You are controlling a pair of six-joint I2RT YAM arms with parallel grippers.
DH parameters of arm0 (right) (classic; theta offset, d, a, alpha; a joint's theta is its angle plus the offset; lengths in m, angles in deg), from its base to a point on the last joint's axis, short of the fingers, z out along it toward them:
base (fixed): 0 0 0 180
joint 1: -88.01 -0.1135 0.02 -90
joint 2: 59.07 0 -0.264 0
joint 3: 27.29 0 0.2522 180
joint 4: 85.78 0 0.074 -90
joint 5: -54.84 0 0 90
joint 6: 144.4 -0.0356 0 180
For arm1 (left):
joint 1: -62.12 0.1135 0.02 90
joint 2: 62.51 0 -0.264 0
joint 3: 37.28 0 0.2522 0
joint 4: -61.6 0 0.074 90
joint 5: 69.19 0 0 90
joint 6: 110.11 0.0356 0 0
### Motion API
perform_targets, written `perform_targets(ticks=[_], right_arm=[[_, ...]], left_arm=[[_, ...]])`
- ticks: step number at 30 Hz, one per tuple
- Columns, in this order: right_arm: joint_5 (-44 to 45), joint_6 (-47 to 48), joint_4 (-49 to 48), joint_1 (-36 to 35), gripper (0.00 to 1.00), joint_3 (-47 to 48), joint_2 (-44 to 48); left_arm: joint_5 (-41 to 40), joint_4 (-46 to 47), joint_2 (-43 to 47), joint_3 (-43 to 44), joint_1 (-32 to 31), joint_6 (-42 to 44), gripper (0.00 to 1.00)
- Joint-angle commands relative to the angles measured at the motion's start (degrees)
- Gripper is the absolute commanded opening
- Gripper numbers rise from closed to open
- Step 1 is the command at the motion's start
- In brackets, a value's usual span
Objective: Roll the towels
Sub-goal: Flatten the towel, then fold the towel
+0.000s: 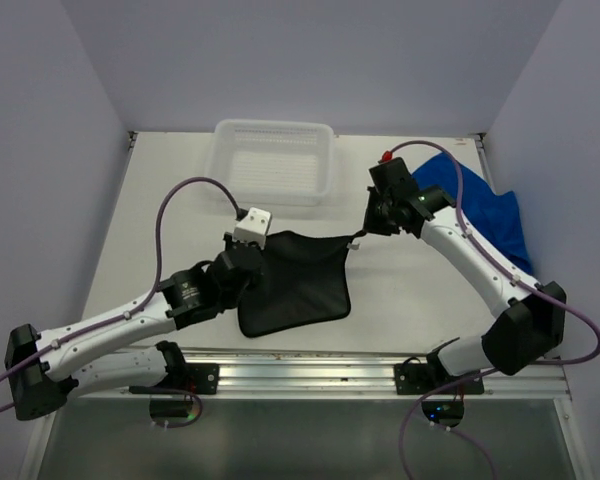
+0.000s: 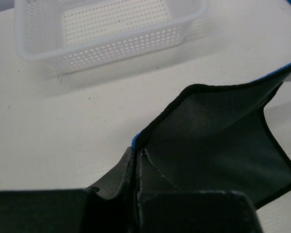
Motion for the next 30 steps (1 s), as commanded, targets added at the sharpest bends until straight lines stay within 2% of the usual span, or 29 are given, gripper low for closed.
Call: perform_targets(ticks=[1,2,6,10,16,30], right_arm=[[0.8,1.69,-5.64,1.35,0.0,2.87,-2.82],[0.45,1.87,-6.77,1.7,0.0,2.78,-3.61],[-2.27,2.57,-12.31,3.02,0.0,0.51,-5.9],[-2.19,2.75,-17.85,3.37,0.0,-1.17,-7.48],[-4.29,1.96,-19.96,3.82,0.0,-1.61,-10.73],[-6.84,1.61,-21.99,3.82,0.0,-7.23,-10.13]], left_arm=[[8.07,11.5,-4.09,0.3,7.35,6.28,0.0],[10.08,11.95,-4.88,0.47,10.5,6.19,0.0],[10.37,15.12,-8.31,-0.57,13.61,5.4,0.0],[9.22,15.65,-9.81,-2.6,14.13,2.25,0.0],[9.31,16.87,-11.04,-7.87,14.58,-1.62,0.0],[2.98,20.83,-10.25,-16.04,15.19,-6.72,0.12]])
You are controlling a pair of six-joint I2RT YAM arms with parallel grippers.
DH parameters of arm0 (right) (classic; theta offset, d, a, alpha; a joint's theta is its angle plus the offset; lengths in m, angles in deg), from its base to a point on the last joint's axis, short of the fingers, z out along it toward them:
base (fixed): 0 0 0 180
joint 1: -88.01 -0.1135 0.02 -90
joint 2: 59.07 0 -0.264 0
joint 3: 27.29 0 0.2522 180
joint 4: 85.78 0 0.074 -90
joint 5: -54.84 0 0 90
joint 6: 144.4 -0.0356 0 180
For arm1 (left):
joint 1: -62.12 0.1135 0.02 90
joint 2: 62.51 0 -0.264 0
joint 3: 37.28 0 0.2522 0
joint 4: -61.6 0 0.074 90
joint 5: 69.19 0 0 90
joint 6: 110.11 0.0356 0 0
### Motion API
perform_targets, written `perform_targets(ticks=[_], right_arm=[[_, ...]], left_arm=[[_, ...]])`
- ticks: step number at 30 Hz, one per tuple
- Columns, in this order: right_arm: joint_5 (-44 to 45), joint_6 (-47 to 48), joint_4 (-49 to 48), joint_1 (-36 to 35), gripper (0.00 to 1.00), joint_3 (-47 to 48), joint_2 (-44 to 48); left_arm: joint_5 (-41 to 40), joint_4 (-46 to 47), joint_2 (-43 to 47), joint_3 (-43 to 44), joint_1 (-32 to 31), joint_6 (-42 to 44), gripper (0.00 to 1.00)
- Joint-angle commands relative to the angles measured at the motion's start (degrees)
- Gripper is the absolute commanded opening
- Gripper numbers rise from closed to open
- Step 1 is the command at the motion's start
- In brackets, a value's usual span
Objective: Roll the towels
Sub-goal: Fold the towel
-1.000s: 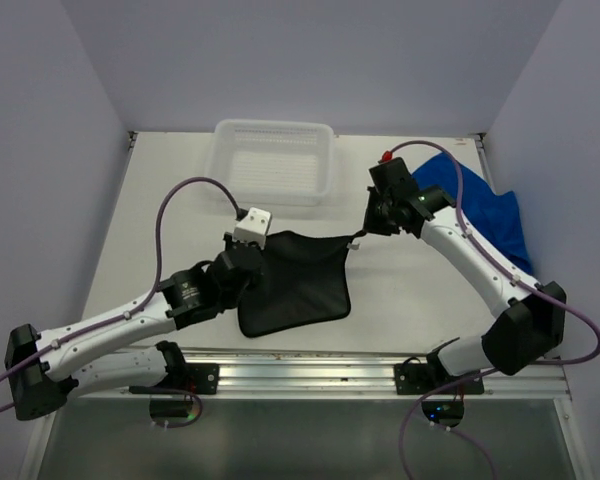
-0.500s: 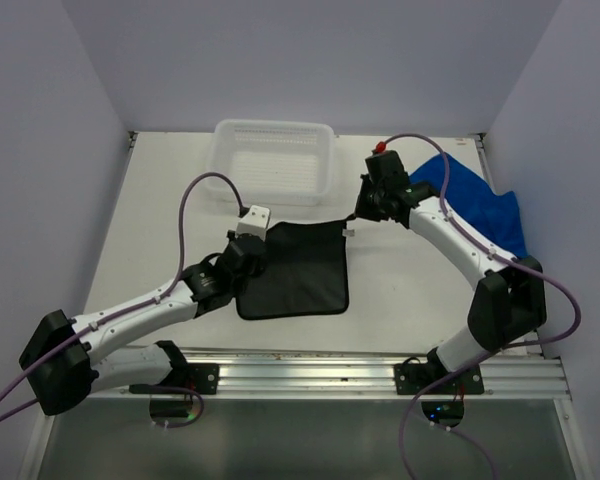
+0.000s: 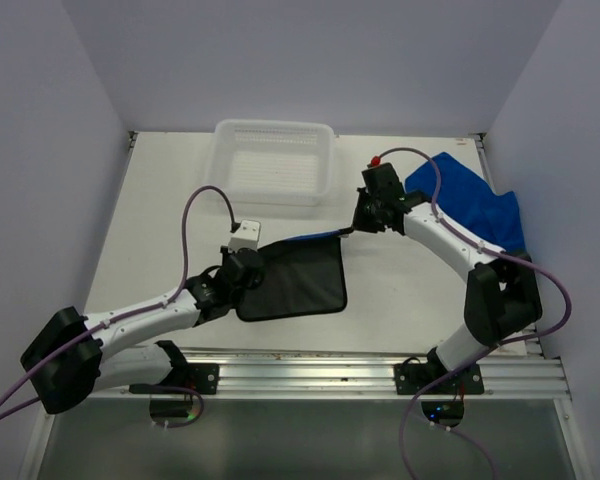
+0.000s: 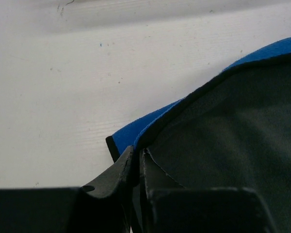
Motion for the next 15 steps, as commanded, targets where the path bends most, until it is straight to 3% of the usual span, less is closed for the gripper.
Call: perform_targets(ticks=[1,11,15], right_arm=[[-1.75,-0.1,-2.14,0.34,0.0,-1.68,1.92],[-4.39,-1.06,-3.99,0.34,0.0,-7.13,5.43],[-5.53,-1.68,-4.69,0.34,0.0,-10.2,6.84]], left_arm=[[-3.51,4.33,1.9,-2.19,0.48,-3.45,0.13],[-1.58,3.89,6.38,-3.95,0.48,-6.35,0.29],[-0.17,3.54,8.23,-4.48,0.48,-7.93,0.3]])
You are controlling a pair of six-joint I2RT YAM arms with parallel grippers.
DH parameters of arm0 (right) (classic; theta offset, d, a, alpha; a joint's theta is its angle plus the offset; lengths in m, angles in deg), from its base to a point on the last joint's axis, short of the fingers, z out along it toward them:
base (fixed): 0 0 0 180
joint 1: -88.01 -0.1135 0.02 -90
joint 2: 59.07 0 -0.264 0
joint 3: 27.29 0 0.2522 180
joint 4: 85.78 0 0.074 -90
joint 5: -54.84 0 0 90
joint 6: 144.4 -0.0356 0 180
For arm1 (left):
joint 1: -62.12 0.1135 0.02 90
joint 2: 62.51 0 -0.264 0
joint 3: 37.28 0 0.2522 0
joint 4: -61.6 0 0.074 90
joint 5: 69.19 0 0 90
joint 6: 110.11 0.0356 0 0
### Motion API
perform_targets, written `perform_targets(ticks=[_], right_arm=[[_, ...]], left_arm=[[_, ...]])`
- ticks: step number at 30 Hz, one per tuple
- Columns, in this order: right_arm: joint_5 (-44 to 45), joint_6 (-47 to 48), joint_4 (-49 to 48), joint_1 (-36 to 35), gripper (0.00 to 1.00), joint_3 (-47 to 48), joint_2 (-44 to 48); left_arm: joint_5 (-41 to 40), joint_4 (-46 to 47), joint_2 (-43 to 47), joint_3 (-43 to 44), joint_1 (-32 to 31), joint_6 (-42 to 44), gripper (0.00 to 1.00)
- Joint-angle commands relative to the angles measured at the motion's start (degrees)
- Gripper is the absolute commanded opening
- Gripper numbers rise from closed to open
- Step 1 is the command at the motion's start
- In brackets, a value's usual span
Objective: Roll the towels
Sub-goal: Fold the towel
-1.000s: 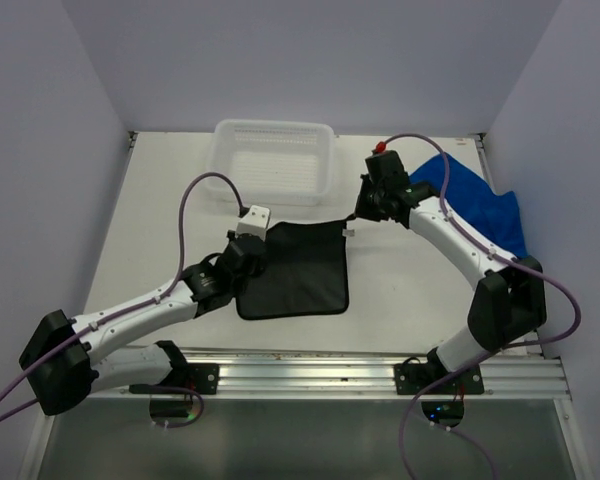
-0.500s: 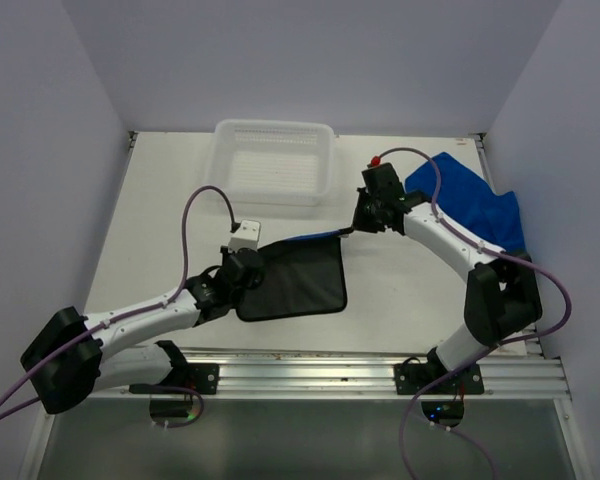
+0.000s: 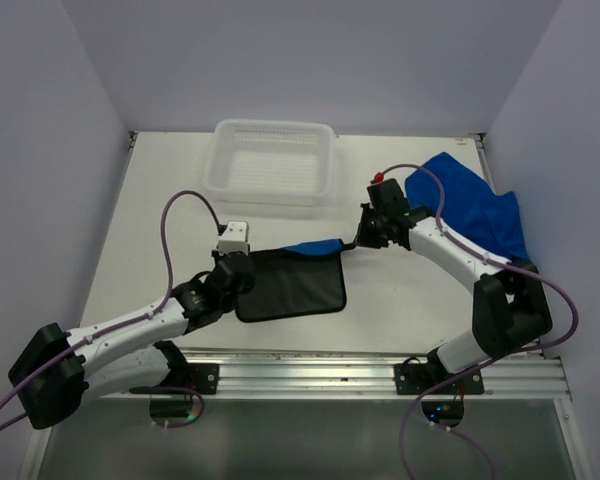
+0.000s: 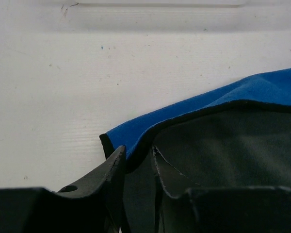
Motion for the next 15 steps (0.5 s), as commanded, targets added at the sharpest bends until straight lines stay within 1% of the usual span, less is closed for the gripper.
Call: perform_targets(ticks=[1,3,4,5,6,15], right_arm=[[-2.64,-0.98,-2.81,0.27,0.0,-2.12,3.34],[-3.35,-1.25,-3.16,0.27,0.0,-3.35,4.4],[-3.61,-1.33,-3.25,0.1,0.0,-3.79,4.66],[-3.79,-1.51,-3.43,0.19,0.0,-4.15,5.02],[-4.05,-1.6,-3.34,0.1,0.0,-4.85,5.54],[-4.93,-2.12,-3.26,-0.16,0.0,-8.28,8.44]], left_arm=[[0.68,2.34,2.18,-1.02,0.4,-3.47,0.29],[1.47,2.08,2.88,-1.55,0.48,-4.18,0.2],[1.82,2.08,3.14,-1.81,0.48,-4.79,0.07],[2.52,2.08,3.49,-2.25,0.48,-5.06,0.01],[2.79,1.9,3.67,-2.52,0.48,-5.32,0.0],[3.93,0.93,7.62,-6.12,0.48,-9.19,0.0]])
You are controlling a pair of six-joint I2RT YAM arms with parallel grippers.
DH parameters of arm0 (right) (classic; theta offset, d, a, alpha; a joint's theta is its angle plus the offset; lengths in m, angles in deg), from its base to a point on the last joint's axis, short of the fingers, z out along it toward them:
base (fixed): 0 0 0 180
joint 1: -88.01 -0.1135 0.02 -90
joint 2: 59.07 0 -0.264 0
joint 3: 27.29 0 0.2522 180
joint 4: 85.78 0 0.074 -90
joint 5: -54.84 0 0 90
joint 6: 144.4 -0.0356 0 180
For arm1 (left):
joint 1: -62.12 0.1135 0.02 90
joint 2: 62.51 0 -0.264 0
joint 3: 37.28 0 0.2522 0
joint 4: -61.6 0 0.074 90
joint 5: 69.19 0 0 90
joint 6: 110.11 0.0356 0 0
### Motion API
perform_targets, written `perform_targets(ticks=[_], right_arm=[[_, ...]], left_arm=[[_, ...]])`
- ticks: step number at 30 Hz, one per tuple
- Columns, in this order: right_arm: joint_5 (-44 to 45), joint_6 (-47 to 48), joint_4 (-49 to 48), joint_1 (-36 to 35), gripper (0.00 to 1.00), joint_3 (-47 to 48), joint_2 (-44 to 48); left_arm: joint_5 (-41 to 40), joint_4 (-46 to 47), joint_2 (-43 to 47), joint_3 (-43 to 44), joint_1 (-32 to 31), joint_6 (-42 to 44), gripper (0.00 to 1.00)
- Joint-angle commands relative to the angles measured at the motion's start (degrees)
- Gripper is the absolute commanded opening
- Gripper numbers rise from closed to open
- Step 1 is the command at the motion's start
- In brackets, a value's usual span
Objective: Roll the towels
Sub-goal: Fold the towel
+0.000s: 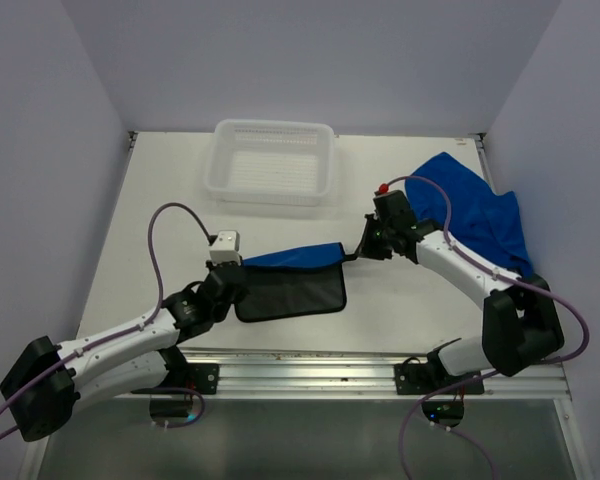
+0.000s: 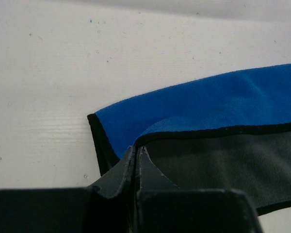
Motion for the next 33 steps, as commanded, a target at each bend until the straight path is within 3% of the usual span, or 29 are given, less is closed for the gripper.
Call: perform_targets(ticks=[1,13,26,33], right_arm=[[-1.59,-0.73,-1.33,-0.38,0.0,-0.91,3.09],[-2.12,-1.69,-0.45,-1.7,0.0,-3.2,6.7],[1.48,-1.78,2.71,-6.71,0.0,-5.22,8.63],[2.63,-2.57,3.68,-6.71,0.0,-7.33,9.77]], left_arm=[[0.18,1.11,2.6,-1.21,0.35,-3.42,0.0],[-0.62,-1.88,5.5,-2.09,0.44,-6.23,0.0],[-3.78,-8.56,15.43,-3.32,0.44,-11.77,0.0],[0.26,-8.13,17.46,-5.95,0.44,-11.86,0.0]])
